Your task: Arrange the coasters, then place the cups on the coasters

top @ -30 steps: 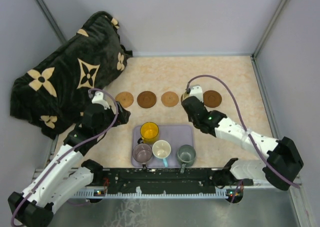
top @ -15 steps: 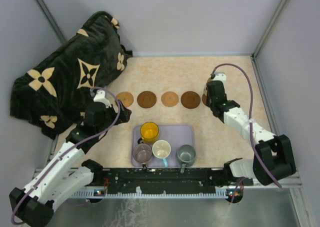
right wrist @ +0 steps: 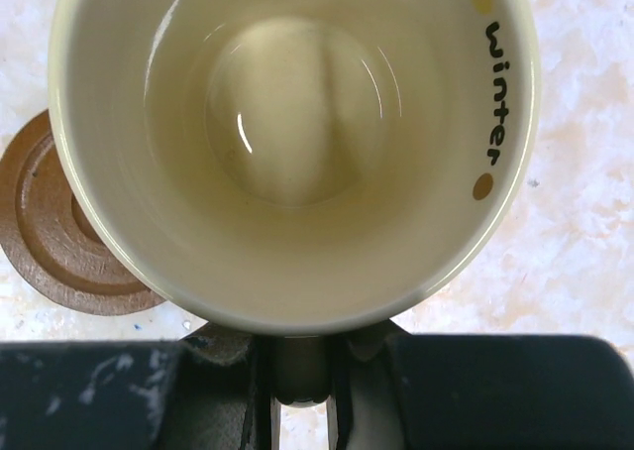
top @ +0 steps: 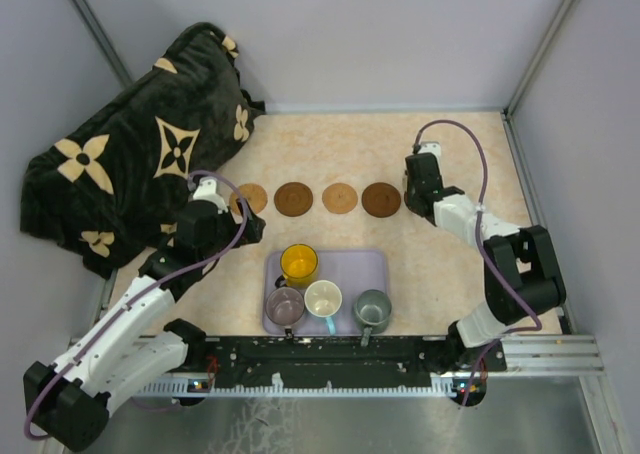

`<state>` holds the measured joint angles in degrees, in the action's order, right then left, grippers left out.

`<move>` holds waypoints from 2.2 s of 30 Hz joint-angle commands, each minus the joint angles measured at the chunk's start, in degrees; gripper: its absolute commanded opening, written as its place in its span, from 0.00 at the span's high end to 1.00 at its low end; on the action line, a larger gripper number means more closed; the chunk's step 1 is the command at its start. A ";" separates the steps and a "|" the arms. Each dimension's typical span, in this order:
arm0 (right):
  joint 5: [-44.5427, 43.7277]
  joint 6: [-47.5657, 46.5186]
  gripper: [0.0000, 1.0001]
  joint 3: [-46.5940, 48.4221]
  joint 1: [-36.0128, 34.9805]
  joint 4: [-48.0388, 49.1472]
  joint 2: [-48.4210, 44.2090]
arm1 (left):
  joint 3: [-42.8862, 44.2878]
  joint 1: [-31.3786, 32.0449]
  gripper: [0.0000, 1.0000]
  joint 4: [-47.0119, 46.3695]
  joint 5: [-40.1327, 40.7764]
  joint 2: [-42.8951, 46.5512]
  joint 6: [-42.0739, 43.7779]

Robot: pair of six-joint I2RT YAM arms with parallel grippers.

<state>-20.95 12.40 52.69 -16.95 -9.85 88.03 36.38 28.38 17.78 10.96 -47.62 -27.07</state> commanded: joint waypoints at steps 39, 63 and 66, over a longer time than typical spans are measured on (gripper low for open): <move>0.75 -2.36 1.00 -4.64 4.39 13.92 -1.54 | -1.14 0.13 0.04 -3.02 0.31 0.21 -0.32; -0.66 -2.56 1.00 -5.58 4.55 14.39 0.13 | -1.40 0.17 0.04 -2.58 0.64 0.68 -0.40; -0.74 -2.57 1.00 -5.77 4.56 14.33 0.13 | -1.40 0.12 0.04 -2.60 0.63 0.66 -0.36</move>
<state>-19.40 10.44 46.48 -12.95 -2.13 88.71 35.51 28.36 16.23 11.09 -47.59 -27.18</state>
